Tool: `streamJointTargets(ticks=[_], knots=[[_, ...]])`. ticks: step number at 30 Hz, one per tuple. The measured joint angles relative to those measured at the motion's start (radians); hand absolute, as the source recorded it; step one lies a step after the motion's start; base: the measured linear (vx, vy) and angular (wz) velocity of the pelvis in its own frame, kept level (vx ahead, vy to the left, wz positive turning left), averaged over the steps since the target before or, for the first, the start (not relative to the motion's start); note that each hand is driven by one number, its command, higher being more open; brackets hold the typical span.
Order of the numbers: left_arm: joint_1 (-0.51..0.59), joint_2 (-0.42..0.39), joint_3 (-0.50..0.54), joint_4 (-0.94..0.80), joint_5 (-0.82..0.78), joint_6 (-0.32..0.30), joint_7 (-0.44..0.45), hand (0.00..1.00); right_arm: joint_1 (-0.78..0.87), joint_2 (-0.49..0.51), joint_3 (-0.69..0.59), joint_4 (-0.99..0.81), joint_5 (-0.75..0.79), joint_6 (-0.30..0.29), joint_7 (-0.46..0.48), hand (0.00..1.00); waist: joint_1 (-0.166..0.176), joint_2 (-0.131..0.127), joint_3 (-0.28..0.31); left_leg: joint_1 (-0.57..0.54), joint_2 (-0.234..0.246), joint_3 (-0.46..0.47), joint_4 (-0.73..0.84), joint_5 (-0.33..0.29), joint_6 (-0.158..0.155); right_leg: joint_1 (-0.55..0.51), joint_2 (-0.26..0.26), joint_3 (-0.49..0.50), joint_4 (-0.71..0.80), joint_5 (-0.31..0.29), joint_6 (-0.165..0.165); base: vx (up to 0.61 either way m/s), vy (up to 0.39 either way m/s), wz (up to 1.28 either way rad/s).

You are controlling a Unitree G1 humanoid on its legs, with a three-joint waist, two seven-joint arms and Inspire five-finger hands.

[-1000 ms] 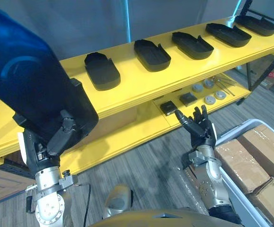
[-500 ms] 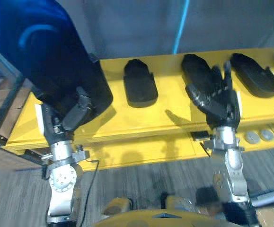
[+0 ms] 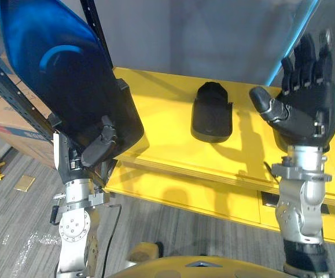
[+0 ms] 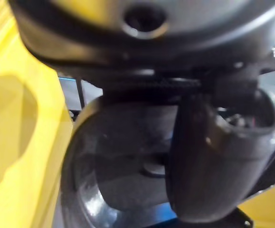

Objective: Walk over and take three plastic housings, then place them on the shelf

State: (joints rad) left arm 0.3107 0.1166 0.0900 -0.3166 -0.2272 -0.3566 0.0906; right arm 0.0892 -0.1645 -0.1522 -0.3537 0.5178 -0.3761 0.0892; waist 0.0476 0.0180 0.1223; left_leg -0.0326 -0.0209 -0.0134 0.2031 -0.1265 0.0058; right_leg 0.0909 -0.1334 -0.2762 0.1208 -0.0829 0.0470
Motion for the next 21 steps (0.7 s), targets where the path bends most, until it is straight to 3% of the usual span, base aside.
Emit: streamJointTargets(ticks=[2,8,9,10,11,12,14,16,17,18,19,20,21], knots=[[0.002,-0.002,-0.01,0.0,0.002,0.0,-0.003,0.0,0.031,0.021,0.0,0.006,0.002,0.0,0.013,1.0,-0.016,0.0,0.0,0.004,0.016,0.064,0.001,0.002,0.0,-0.001,-0.005,0.013,0.003,-0.005,-0.002,-0.06,0.073,-0.15],[0.004,-0.001,-0.039,0.0,0.007,0.0,0.002,0.0,0.07,0.027,0.035,0.061,0.048,-0.002,0.081,1.0,-0.033,-0.007,0.018,-0.02,0.025,0.113,0.097,-0.022,0.003,-0.07,-0.016,0.093,0.103,-0.035,0.006,-0.04,0.077,-0.31],[0.004,-0.001,-0.039,0.003,0.007,0.0,0.013,0.0,0.062,0.023,0.044,0.073,0.049,-0.002,0.091,1.0,-0.04,-0.017,0.027,-0.032,0.006,0.105,0.119,-0.006,-0.009,-0.088,-0.038,0.099,0.131,-0.049,0.017,-0.08,0.056,0.0],[0.003,-0.004,-0.038,0.013,0.007,0.0,0.025,0.0,0.042,0.02,0.055,0.087,0.049,-0.001,0.101,1.0,-0.051,-0.046,0.047,-0.059,-0.03,0.065,0.174,0.018,-0.033,-0.101,-0.087,0.114,0.162,-0.062,0.028,-0.11,0.07,-0.06],[0.006,-0.007,-0.038,0.017,0.007,-0.001,0.035,0.0,0.035,0.017,0.06,0.088,0.049,-0.001,0.104,1.0,-0.048,-0.053,0.052,-0.074,-0.036,0.036,0.218,0.016,-0.017,-0.11,-0.105,0.121,0.173,-0.065,0.033,-0.13,0.128,-0.28],[0.012,-0.006,-0.038,0.025,0.016,-0.008,0.055,0.0,0.017,0.012,0.077,0.088,0.059,-0.001,0.113,1.0,-0.045,-0.042,0.051,-0.105,0.005,-0.007,0.311,-0.013,-0.008,-0.126,-0.113,0.149,0.184,-0.066,0.034,-0.09,0.137,-0.4],[0.012,-0.006,-0.032,0.039,0.036,-0.014,0.078,0.0,-0.012,0.002,0.108,0.088,0.089,-0.002,0.12,1.0,-0.048,-0.02,0.049,-0.104,0.092,-0.057,0.37,-0.025,-0.02,-0.152,-0.124,0.196,0.216,-0.075,0.049,-0.07,0.23,-0.55],[0.008,-0.006,-0.033,0.043,0.044,-0.025,0.075,0.0,-0.031,-0.002,0.123,0.088,0.089,-0.008,0.119,1.0,-0.061,-0.006,0.041,-0.081,0.138,-0.085,0.336,-0.004,-0.028,-0.189,-0.161,0.236,0.26,-0.092,0.081,-0.04,0.335,-0.33],[0.006,-0.006,-0.034,0.043,0.046,-0.033,0.053,0.0,-0.036,-0.009,0.123,0.089,0.087,-0.012,0.113,1.0,-0.079,0.011,0.035,-0.057,0.149,-0.089,0.277,-0.011,-0.076,-0.196,-0.189,0.247,0.269,-0.092,0.12,-0.01,0.484,-0.03],[0.0,-0.002,-0.036,0.043,0.045,-0.034,0.025,0.0,-0.033,-0.009,0.123,0.093,0.083,-0.019,0.091,1.0,-0.087,0.025,0.029,-0.016,0.145,-0.047,0.218,-0.083,-0.17,-0.188,-0.218,0.255,0.256,-0.072,0.158,0.0,0.535,0.12],[-0.009,0.002,-0.038,0.043,0.045,-0.034,0.013,0.0,-0.031,-0.007,0.121,0.097,0.077,-0.024,0.077,1.0,-0.096,0.028,0.027,-0.002,0.138,-0.021,0.194,-0.119,-0.187,-0.173,-0.231,0.251,0.238,-0.054,0.187,0.02,0.67,0.15],[-0.038,0.025,-0.039,0.051,0.045,-0.034,-0.004,0.0,-0.027,0.03,0.124,0.121,0.059,-0.029,0.035,1.0,-0.092,0.003,0.042,0.004,0.093,0.009,0.216,-0.137,-0.169,-0.129,-0.274,0.257,0.166,0.022,0.198,-0.03,0.653,0.08],[-0.041,0.036,-0.042,0.055,0.041,-0.033,-0.011,0.0,-0.019,0.039,0.137,0.132,0.037,-0.027,0.022,1.0,-0.08,0.003,0.042,-0.003,0.09,0.018,0.232,-0.148,-0.148,-0.113,-0.272,0.252,0.112,0.096,0.178,-0.06,0.647,-0.07]])
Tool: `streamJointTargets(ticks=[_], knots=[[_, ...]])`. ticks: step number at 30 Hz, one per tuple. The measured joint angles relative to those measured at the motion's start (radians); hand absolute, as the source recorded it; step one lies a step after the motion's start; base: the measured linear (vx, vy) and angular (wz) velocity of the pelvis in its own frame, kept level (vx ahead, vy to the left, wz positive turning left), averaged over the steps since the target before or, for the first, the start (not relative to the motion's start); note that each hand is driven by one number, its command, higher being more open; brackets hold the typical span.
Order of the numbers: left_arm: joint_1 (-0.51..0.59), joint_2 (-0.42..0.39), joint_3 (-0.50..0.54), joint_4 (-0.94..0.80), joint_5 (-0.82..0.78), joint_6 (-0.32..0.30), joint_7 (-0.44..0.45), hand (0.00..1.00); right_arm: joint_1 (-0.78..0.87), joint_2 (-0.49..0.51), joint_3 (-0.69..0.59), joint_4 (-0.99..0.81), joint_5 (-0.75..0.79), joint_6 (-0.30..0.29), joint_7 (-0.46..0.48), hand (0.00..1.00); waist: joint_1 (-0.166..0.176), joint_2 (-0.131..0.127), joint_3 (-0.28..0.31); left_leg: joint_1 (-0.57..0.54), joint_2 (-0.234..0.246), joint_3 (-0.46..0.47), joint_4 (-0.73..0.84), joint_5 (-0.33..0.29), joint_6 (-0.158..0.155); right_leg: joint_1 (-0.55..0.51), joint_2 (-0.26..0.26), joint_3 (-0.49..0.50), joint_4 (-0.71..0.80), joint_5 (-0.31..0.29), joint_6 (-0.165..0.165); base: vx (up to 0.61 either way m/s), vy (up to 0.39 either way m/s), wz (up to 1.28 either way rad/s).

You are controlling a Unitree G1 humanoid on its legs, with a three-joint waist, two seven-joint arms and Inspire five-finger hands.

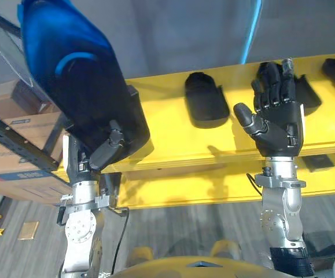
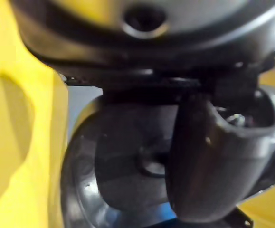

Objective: Walk over and take three plastic housings, then place them on the shelf

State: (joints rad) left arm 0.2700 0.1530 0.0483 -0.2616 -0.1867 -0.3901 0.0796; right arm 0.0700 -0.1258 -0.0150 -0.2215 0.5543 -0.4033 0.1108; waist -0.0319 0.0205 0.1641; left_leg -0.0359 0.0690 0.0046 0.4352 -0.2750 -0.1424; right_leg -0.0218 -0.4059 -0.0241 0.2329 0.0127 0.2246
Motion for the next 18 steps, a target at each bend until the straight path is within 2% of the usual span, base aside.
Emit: streamJointTargets(ticks=[1,2,3,4,5,6,8,9,12,18], knots=[[-0.002,0.011,0.0,0.0,-0.004,0.0,-0.005,0.0,0.004,0.004,0.011,0.001,-0.003,0.0,-0.007,1.0,0.005,-0.001,0.0,-0.006,0.0,0.011,0.006,-0.007,0.013,0.006,0.003,-0.008,-0.033,0.052,-0.015,-0.11,0.529,-0.28],[-0.01,0.033,0.004,0.0,-0.003,0.0,-0.013,0.0,0.0,0.01,0.029,0.001,-0.023,0.0,-0.02,1.0,0.024,-0.002,-0.001,-0.018,0.004,0.039,0.011,-0.012,0.042,0.005,0.009,-0.05,-0.102,0.169,-0.054,-0.11,0.461,-0.45],[-0.019,0.048,0.01,0.0,-0.004,0.001,-0.015,0.0,-0.013,0.018,0.042,0.001,-0.041,0.0,-0.029,1.0,0.038,0.001,-0.002,-0.024,0.011,0.07,-0.011,-0.003,0.071,-0.004,0.025,-0.11,-0.116,0.199,-0.09,-0.09,0.397,-0.41],[-0.026,0.053,0.016,0.001,-0.006,0.005,-0.015,0.0,-0.017,0.019,0.051,0.001,-0.041,0.0,-0.031,1.0,0.037,0.001,-0.002,-0.026,0.011,0.073,-0.023,0.004,0.082,-0.01,0.039,-0.132,-0.081,0.167,-0.093,-0.05,0.292,-0.26],[-0.036,0.057,0.027,0.002,-0.007,0.009,-0.017,0.0,-0.021,0.018,0.056,0.0,-0.042,0.0,-0.032,1.0,0.033,-0.011,-0.009,-0.026,0.009,0.073,-0.04,0.018,0.095,-0.009,0.073,-0.144,-0.039,0.109,-0.091,-0.01,0.234,-0.09],[-0.056,0.059,0.035,0.001,-0.01,0.013,-0.017,0.0,-0.023,0.016,0.051,-0.006,-0.08,0.0,-0.038,1.0,0.032,-0.017,-0.014,-0.027,-0.004,0.075,-0.069,0.039,0.108,-0.001,0.123,-0.156,-0.012,0.027,-0.08,-0.02,0.25,-0.04],[-0.082,0.058,0.035,0.001,-0.01,0.035,-0.015,0.0,-0.023,0.013,0.042,-0.018,-0.081,0.0,-0.045,1.0,0.027,-0.028,-0.02,-0.026,-0.028,0.077,-0.092,0.06,0.118,0.013,0.145,-0.177,-0.014,-0.027,-0.093,-0.04,0.158,0.01],[-0.1,0.058,0.023,0.001,-0.004,0.051,-0.011,0.0,-0.023,0.012,0.029,-0.026,-0.083,-0.004,-0.05,1.0,0.025,-0.033,-0.023,-0.027,-0.046,0.078,-0.096,0.067,0.127,0.035,0.146,-0.193,-0.045,-0.042,-0.115,-0.04,0.08,0.05],[-0.105,0.058,0.003,-0.004,0.025,0.081,-0.001,0.0,-0.022,0.001,0.006,-0.026,-0.088,-0.006,-0.046,1.0,0.024,-0.026,-0.025,-0.028,-0.065,0.075,-0.103,0.075,0.135,0.07,0.139,-0.193,-0.11,-0.046,-0.121,-0.06,0.044,0.1],[-0.1,0.06,0.016,-0.004,0.005,0.156,-0.082,0.0,-0.051,-0.116,-0.065,-0.07,-0.102,-0.006,0.012,1.0,0.024,0.003,-0.041,-0.044,-0.04,0.057,-0.143,0.11,0.105,0.059,0.176,-0.203,-0.127,-0.044,-0.118,-0.08,-0.062,0.08]])
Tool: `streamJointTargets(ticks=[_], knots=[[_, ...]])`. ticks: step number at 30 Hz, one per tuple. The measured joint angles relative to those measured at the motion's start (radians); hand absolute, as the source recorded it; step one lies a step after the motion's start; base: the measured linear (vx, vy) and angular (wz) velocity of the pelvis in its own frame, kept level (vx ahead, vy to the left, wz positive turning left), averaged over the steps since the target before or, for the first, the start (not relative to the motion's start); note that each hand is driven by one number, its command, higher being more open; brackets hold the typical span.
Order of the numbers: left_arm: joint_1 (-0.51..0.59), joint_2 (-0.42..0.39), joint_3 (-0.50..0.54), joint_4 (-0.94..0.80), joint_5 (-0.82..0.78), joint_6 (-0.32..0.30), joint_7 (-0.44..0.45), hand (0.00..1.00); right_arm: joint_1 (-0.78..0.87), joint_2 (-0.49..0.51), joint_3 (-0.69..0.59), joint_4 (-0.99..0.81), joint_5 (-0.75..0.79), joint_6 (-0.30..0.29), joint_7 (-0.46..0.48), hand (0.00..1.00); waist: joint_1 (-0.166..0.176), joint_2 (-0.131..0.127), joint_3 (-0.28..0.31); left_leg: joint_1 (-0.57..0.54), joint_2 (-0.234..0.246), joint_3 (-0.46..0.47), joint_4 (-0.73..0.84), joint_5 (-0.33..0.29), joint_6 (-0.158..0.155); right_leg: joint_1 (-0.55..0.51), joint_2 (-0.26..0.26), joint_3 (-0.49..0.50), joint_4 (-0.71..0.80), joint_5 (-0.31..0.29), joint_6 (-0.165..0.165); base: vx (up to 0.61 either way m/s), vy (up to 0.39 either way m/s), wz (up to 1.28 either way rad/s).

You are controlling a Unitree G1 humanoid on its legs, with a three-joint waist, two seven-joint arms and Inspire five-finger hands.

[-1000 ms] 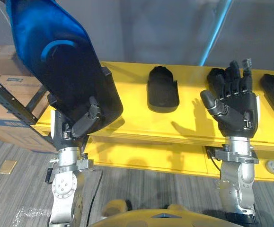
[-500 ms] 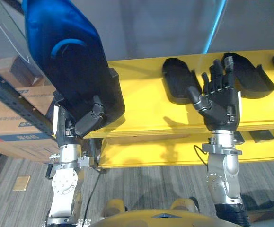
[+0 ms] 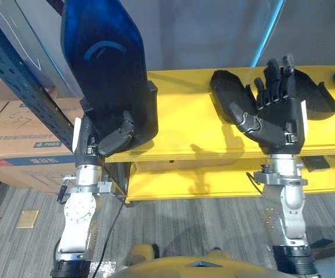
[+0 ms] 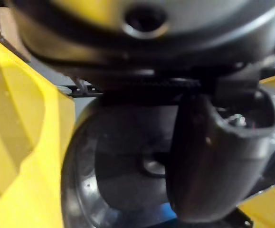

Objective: Walk over and take three plastic housings, then place them on the shelf

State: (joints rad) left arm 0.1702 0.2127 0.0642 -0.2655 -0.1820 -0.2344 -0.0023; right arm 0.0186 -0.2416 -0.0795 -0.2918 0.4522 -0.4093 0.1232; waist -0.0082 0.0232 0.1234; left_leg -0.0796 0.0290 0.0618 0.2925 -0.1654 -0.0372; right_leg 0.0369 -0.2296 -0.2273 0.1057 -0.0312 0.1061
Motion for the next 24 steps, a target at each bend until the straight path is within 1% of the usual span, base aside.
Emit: streamJointTargets(ticks=[2,3,4,6,7,9,10,11,12,13,15,18,19,23,24], knots=[[-0.004,0.007,0.002,0.02,-0.049,0.029,-0.04,0.0,-0.024,-0.013,-0.02,-0.011,-0.001,0.0,0.016,1.0,-0.009,0.005,-0.003,0.004,0.01,-0.001,-0.019,0.017,-0.008,-0.002,0.011,0.001,-0.001,0.004,0.004,-0.03,-0.092,-0.03],[-0.015,0.015,0.004,0.06,-0.072,0.047,-0.061,0.0,-0.04,-0.022,-0.027,-0.012,0.002,0.0,0.025,1.0,-0.017,0.009,-0.006,0.016,0.016,0.001,-0.034,0.026,-0.015,-0.001,0.017,0.003,-0.001,0.009,0.012,-0.02,-0.081,-0.06],[-0.026,0.022,0.004,0.089,-0.09,0.058,-0.07,0.0,-0.044,-0.025,-0.03,-0.012,0.005,0.0,0.028,1.0,-0.02,0.011,-0.008,0.022,0.018,0.002,-0.045,0.031,-0.018,0.0,0.019,0.006,0.0,0.01,0.013,-0.01,-0.071,-0.1],[-0.09,0.042,0.011,0.22,-0.125,0.117,-0.079,0.0,-0.046,-0.029,-0.038,-0.014,0.032,0.0,0.054,1.0,-0.028,0.019,-0.013,0.049,0.023,0.014,-0.093,0.057,-0.024,-0.004,0.025,0.014,0.0,0.013,0.01,-0.01,-0.059,-0.12],[-0.106,0.042,0.015,0.249,-0.125,0.137,-0.074,0.0,-0.046,-0.029,-0.039,-0.014,0.054,0.003,0.073,1.0,-0.03,0.019,-0.013,0.055,0.023,0.019,-0.107,0.063,-0.025,-0.007,0.025,0.018,-0.001,0.014,0.009,0.0,-0.04,-0.14],[-0.167,0.056,0.028,0.363,-0.126,0.189,-0.066,0.0,-0.049,-0.033,-0.043,-0.014,0.129,0.022,0.157,1.0,-0.047,0.023,-0.015,0.066,0.025,0.031,-0.133,0.077,-0.026,-0.019,0.029,0.032,-0.001,0.018,0.011,0.01,-0.025,-0.15],[-0.181,0.07,0.028,0.394,-0.127,0.198,-0.068,0.0,-0.049,-0.036,-0.042,-0.014,0.145,0.034,0.178,1.0,-0.05,0.023,-0.015,0.072,0.025,0.035,-0.143,0.081,-0.027,-0.019,0.029,0.036,-0.002,0.02,0.011,0.01,-0.013,-0.2],[-0.21,0.1,0.028,0.441,-0.154,0.213,-0.08,0.0,-0.048,-0.049,-0.034,-0.013,0.154,0.056,0.218,1.0,-0.053,0.023,-0.015,0.083,0.027,0.044,-0.152,0.083,-0.028,-0.019,0.031,0.044,-0.002,0.021,0.011,0.0,-0.007,-0.22],[-0.243,0.129,0.029,0.48,-0.174,0.22,-0.084,0.0,-0.048,-0.069,-0.022,-0.013,0.155,0.078,0.258,1.0,-0.053,0.023,-0.015,0.091,0.027,0.051,-0.161,0.086,-0.028,-0.019,0.032,0.054,-0.002,0.022,0.012,0.0,-0.006,-0.2],[-0.264,0.143,0.029,0.503,-0.177,0.221,-0.088,0.0,-0.048,-0.081,-0.011,-0.013,0.156,0.085,0.276,1.0,-0.054,0.023,-0.015,0.092,0.027,0.052,-0.162,0.086,-0.028,-0.02,0.033,0.055,-0.003,0.022,0.012,-0.01,-0.006,-0.11],[-0.343,0.188,0.028,0.6,-0.21,0.222,-0.092,0.0,-0.053,-0.115,0.057,-0.011,0.183,0.119,0.312,1.0,-0.06,0.024,-0.015,0.099,0.026,0.055,-0.181,0.095,-0.028,-0.024,0.033,0.059,-0.004,0.023,0.012,-0.01,-0.008,-0.05],[-0.414,0.218,0.024,0.687,-0.21,0.221,-0.076,0.0,-0.075,-0.115,0.127,0.014,0.228,0.144,0.324,1.0,-0.068,0.026,-0.014,0.101,0.024,0.063,-0.197,0.105,-0.028,-0.034,0.034,0.068,-0.003,0.024,0.011,-0.02,-0.005,-0.05],[-0.447,0.232,0.01,0.721,-0.21,0.22,-0.073,0.0,-0.076,-0.115,0.141,0.015,0.243,0.16,0.324,1.0,-0.067,0.03,-0.011,0.096,0.023,0.065,-0.203,0.11,-0.026,-0.043,0.033,0.07,-0.004,0.026,0.01,0.0,0.0,0.0],[-0.503,0.261,-0.017,0.778,-0.244,0.222,-0.068,0.0,-0.073,-0.118,0.21,0.025,0.239,0.204,0.331,1.0,-0.076,0.047,0.001,0.087,0.018,0.072,-0.211,0.118,-0.024,-0.062,0.03,0.082,-0.003,0.03,0.012,0.0,0.009,-0.05],[-0.524,0.265,-0.02,0.79,-0.248,0.236,-0.067,0.0,-0.071,-0.119,0.241,0.03,0.24,0.216,0.333,1.0,-0.078,0.051,0.003,0.089,0.018,0.075,-0.21,0.118,-0.024,-0.063,0.031,0.087,-0.002,0.03,0.012,0.01,0.004,-0.08]])
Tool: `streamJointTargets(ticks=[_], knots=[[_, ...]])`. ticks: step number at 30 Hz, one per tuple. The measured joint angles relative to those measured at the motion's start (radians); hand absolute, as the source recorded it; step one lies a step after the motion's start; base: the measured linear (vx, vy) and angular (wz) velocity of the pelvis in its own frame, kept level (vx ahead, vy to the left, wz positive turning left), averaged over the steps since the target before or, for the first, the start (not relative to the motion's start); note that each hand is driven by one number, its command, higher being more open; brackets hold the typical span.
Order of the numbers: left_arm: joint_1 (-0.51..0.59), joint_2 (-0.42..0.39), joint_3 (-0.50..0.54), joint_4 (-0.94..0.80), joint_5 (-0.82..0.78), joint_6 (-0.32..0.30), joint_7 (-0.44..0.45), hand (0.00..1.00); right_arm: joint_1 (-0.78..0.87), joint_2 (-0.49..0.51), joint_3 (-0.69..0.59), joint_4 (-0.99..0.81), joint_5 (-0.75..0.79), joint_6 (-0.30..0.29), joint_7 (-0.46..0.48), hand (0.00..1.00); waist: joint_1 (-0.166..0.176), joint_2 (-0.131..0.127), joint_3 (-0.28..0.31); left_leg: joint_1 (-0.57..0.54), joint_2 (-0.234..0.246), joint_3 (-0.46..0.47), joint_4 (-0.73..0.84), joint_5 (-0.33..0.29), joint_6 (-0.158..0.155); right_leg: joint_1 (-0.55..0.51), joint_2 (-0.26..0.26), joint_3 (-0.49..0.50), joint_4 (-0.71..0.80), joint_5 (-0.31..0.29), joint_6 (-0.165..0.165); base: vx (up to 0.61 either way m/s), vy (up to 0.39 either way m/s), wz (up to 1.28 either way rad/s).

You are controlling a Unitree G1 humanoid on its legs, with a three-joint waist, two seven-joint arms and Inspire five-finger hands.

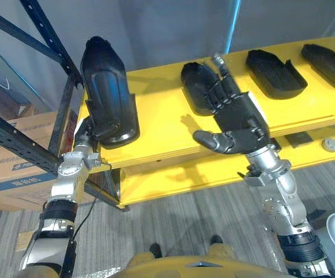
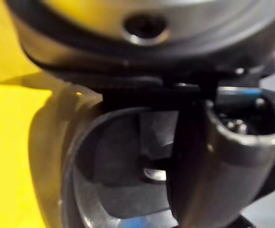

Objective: Walk over and take three plastic housings, then place them on the shelf

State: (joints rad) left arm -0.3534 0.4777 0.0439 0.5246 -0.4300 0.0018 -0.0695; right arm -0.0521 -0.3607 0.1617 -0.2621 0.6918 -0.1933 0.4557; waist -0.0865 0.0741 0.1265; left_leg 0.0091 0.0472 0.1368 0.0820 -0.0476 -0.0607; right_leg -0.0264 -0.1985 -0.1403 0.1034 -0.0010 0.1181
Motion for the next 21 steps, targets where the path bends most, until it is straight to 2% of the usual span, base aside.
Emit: streamJointTargets(ticks=[2,5,9,13,21], knots=[[-0.039,0.006,-0.012,0.025,-0.005,0.016,0.004,0.0,0.0,-0.002,0.037,0.001,0.0,0.011,0.006,1.0,0.0,0.006,0.01,0.0,0.001,0.004,0.0,0.0,0.0,-0.004,0.001,0.005,0.003,0.0,0.0,0.0,-0.001,-0.07],[-0.082,0.013,-0.02,0.054,-0.055,0.073,0.013,0.0,0.0,-0.003,0.087,0.002,0.0,0.013,0.014,1.0,-0.003,0.016,0.024,0.002,0.003,0.007,0.0,0.0,0.0,-0.009,0.002,0.011,0.011,-0.004,-0.006,-0.03,-0.002,-0.05],[-0.083,0.031,-0.019,0.059,-0.131,0.11,0.011,0.0,0.0,-0.002,0.11,0.002,0.0,0.015,0.014,1.0,-0.001,0.017,0.033,0.0,0.01,0.016,0.0,0.001,-0.001,-0.022,0.008,0.02,0.024,-0.008,-0.011,-0.03,-0.011,-0.06],[-0.085,0.046,-0.018,0.073,-0.162,0.115,-0.003,0.0,0.0,0.001,0.126,-0.013,-0.002,0.036,0.005,1.0,-0.002,0.023,0.046,0.002,0.014,0.021,0.001,0.002,-0.002,-0.026,0.011,0.025,0.04,-0.012,-0.015,-0.04,-0.014,-0.04],[-0.091,0.046,0.009,0.073,-0.154,0.129,0.016,0.0,0.0,0.008,0.125,-0.036,-0.003,0.042,-0.029,1.0,-0.014,0.026,0.066,0.007,0.015,0.03,-0.017,0.017,-0.004,-0.039,0.012,0.032,0.055,-0.015,-0.014,-0.03,-0.005,-0.03]])
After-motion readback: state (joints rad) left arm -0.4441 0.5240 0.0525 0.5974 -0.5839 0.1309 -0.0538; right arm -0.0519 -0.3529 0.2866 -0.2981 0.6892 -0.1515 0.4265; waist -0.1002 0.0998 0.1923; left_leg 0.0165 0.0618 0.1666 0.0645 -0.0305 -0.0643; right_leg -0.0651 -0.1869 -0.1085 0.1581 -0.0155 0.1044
